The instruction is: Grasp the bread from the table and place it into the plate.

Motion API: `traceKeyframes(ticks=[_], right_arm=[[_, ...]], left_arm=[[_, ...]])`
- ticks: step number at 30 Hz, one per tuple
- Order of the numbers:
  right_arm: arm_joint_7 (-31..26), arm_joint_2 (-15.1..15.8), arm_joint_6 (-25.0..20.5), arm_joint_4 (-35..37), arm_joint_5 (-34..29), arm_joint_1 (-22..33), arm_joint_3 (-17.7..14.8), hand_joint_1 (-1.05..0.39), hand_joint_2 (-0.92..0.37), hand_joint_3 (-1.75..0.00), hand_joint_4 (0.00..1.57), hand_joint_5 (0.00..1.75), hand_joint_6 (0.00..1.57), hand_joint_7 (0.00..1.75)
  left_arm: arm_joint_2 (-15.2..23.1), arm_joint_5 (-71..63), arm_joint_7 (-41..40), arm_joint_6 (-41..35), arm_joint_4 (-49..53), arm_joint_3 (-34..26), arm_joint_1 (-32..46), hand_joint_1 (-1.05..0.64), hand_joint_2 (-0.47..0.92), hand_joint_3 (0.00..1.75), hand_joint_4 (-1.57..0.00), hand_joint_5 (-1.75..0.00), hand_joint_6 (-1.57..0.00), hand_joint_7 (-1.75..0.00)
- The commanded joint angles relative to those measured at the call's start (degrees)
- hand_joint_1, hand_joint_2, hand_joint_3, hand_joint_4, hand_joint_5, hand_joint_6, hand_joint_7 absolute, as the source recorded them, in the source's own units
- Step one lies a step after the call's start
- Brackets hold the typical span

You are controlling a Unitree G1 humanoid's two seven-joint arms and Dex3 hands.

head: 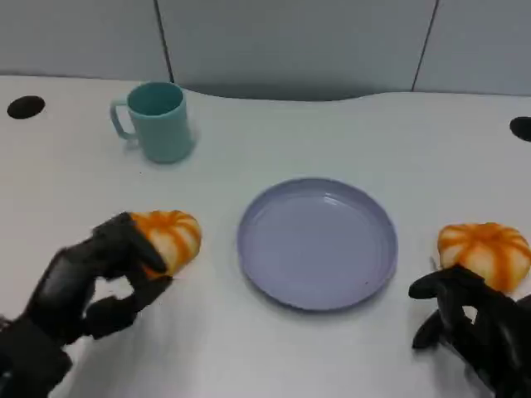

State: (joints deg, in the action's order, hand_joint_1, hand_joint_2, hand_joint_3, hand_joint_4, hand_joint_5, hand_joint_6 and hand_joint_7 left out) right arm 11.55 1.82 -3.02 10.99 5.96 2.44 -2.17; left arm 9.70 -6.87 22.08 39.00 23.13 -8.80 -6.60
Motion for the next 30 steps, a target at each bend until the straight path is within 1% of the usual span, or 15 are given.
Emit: traceKeyframes(ticks=[1,2,4,5,7,8,10,12,13,14,15,18,23,26,30], right_arm=[[0.0,0.0,0.4,0.8,0.3,-0.1,0.2,-0.28,-0.92,-0.55,0.51,1.75,0.45,1.47],[-0.3,-0.1,0.3,0.6,0.0,-0.1,0.4,-0.28,-0.92,-0.55,0.51,1.75,0.46,1.47],[-0.7,-0.2,0.2,0.4,-0.4,-0.1,0.6,-0.29,-0.92,-0.56,0.50,1.74,0.46,1.47],[-0.4,-0.3,0.6,0.5,-0.2,-0.1,0.7,-0.29,-0.92,-0.56,0.50,1.75,0.46,1.48],[0.2,-0.5,1.4,1.0,0.4,-0.1,0.6,-0.29,-0.92,-0.56,0.51,1.75,0.47,1.48],[0.2,-0.6,1.5,1.1,0.6,0.0,0.6,-0.30,-0.92,-0.56,0.51,1.75,0.47,1.48],[0.1,-0.9,1.5,1.0,0.8,0.1,0.6,-0.30,-0.92,-0.55,0.52,1.75,0.47,1.49],[0.2,-1.0,1.5,0.9,0.9,0.3,0.6,-0.30,-0.92,-0.55,0.52,1.75,0.47,1.49],[0.2,-1.0,1.5,0.8,0.9,0.3,0.6,-0.30,-0.92,-0.55,0.52,1.74,0.47,1.49],[-0.2,-1.0,1.1,0.4,0.6,0.4,0.8,-0.30,-0.92,-0.55,0.51,1.74,0.47,1.49],[-0.5,-1.0,0.7,0.2,0.3,0.4,0.9,-0.30,-0.92,-0.55,0.51,1.74,0.47,1.48],[-1.1,-1.2,-0.3,-0.7,0.1,0.6,1.0,-0.31,-0.92,-0.54,0.51,1.74,0.47,1.48],[-1.1,-1.0,-0.7,-1.4,0.0,0.8,1.2,-0.30,-0.92,-0.56,0.50,1.74,0.46,1.48],[-0.5,-1.0,-0.7,-1.6,0.6,1.1,1.0,-0.30,-0.92,-0.56,0.50,1.75,0.46,1.49],[-0.5,-1.0,-0.8,-1.7,0.8,1.2,0.8,-0.29,-0.92,-0.56,0.51,1.75,0.46,1.50]], left_arm=[[6.9,-18.2,-11.6,4.4,-3.4,3.1,-4.6,-0.50,0.92,0.16,-0.59,-1.68,-0.57,-1.36],[8.4,-23.4,-13.9,2.8,-5.2,4.2,-5.5,-0.51,0.92,0.15,-0.58,-1.68,-0.57,-1.35],[10.5,-29.9,-16.9,-0.1,-7.6,6.1,-6.5,-0.60,0.92,0.16,-0.51,-1.56,-0.52,-1.21],[12.2,-33.6,-16.4,-2.7,-9.1,7.6,-7.6,-0.59,0.92,0.13,-0.51,-1.46,-0.56,-1.07],[14.6,-38.2,-14.7,-7.1,-11.2,10.2,-9.2,-0.61,0.92,0.05,-0.42,-1.06,-0.60,-0.47],[16.0,-40.6,-13.0,-9.3,-11.8,11.9,-10.4,-0.61,0.92,0.04,-0.41,-0.98,-0.63,-0.33],[17.8,-43.1,-11.5,-12.1,-11.6,14.8,-12.3,-0.67,0.92,0.02,-0.26,-0.65,-0.51,-0.08],[18.8,-44.5,-11.0,-14.0,-10.4,17.3,-14.2,-0.72,0.91,0.00,-0.08,-0.42,-0.35,-0.02],[19.2,-44.6,-11.0,-14.7,-10.2,18.2,-14.7,-0.73,0.91,0.00,-0.05,-0.38,-0.32,-0.01],[19.5,-44.9,-10.4,-15.5,-9.1,19.4,-15.8,-0.74,0.91,0.00,-0.03,-0.35,-0.30,0.00],[19.7,-44.9,-10.0,-16.2,-8.3,20.4,-16.7,-0.78,0.91,0.00,-0.01,-0.20,-0.22,-0.01],[20.8,-45.2,-6.2,-17.3,-4.3,24.2,-20.8,-0.83,0.91,0.00,0.00,-0.05,-0.13,-0.01],[21.3,-45.6,-4.3,-16.5,3.8,29.8,-27.1,-0.89,0.90,0.00,0.00,0.00,-0.09,0.00],[20.1,-45.9,-5.3,-16.8,9.4,32.7,-30.3,-0.90,0.90,0.00,0.00,0.00,-0.08,0.00],[15.7,-47.3,-8.1,-19.8,21.1,37.2,-35.8,-0.89,0.88,0.00,0.00,0.00,-0.09,0.00]])
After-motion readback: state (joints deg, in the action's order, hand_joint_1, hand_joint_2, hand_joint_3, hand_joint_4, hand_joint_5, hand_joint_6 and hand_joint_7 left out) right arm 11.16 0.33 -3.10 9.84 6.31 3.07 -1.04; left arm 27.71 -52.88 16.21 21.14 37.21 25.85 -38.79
